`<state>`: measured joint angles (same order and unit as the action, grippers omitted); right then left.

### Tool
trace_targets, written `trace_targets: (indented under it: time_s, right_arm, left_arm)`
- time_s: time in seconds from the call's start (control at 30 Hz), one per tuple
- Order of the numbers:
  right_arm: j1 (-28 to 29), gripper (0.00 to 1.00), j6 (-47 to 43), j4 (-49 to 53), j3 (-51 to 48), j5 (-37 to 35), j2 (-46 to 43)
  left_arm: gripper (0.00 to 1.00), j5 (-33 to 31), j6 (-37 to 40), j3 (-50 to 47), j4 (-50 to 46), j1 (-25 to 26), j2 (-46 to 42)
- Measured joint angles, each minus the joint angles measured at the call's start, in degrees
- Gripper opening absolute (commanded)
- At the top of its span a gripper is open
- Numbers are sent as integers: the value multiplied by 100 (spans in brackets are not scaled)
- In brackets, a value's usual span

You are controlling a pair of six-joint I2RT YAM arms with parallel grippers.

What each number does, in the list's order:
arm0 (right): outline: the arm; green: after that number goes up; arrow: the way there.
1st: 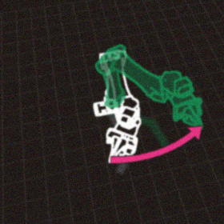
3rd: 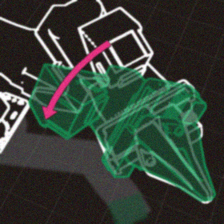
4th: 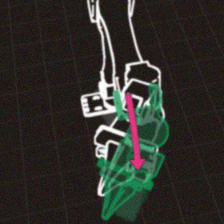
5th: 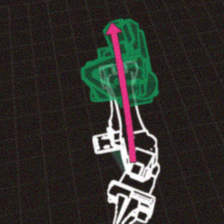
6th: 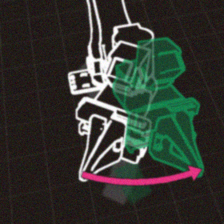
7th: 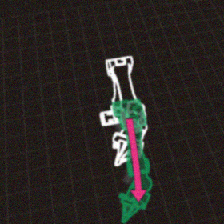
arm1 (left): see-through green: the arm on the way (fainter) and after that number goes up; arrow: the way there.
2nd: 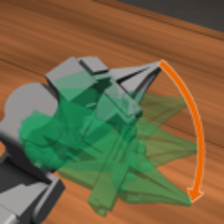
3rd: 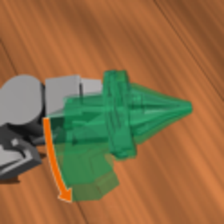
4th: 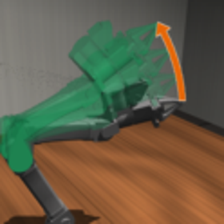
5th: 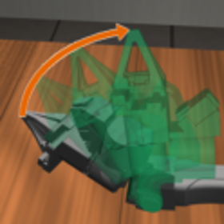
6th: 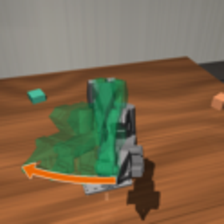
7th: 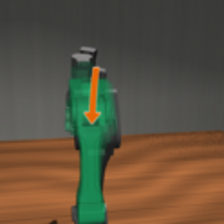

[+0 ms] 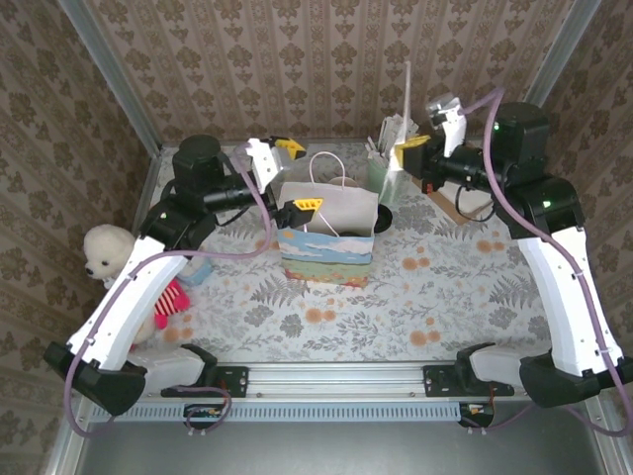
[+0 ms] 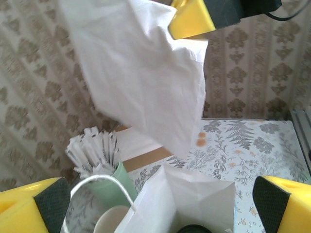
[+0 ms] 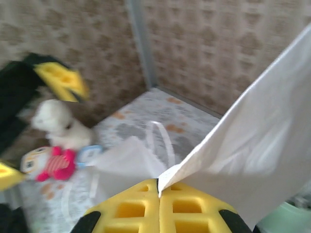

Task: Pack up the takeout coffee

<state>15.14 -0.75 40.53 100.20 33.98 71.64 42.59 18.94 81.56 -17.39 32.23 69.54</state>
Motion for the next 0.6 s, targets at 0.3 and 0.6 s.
trace_targets:
  time_s: [0.3,0.6]
  right_arm:
    - [1298,0,240,-291,509,772,719]
    - [1755,0,367,-625,977,1606,1488]
  left_arm:
    - [100,787,654,911,-490,83,844]
    - [97,1700,876,1093,-732,162,966]
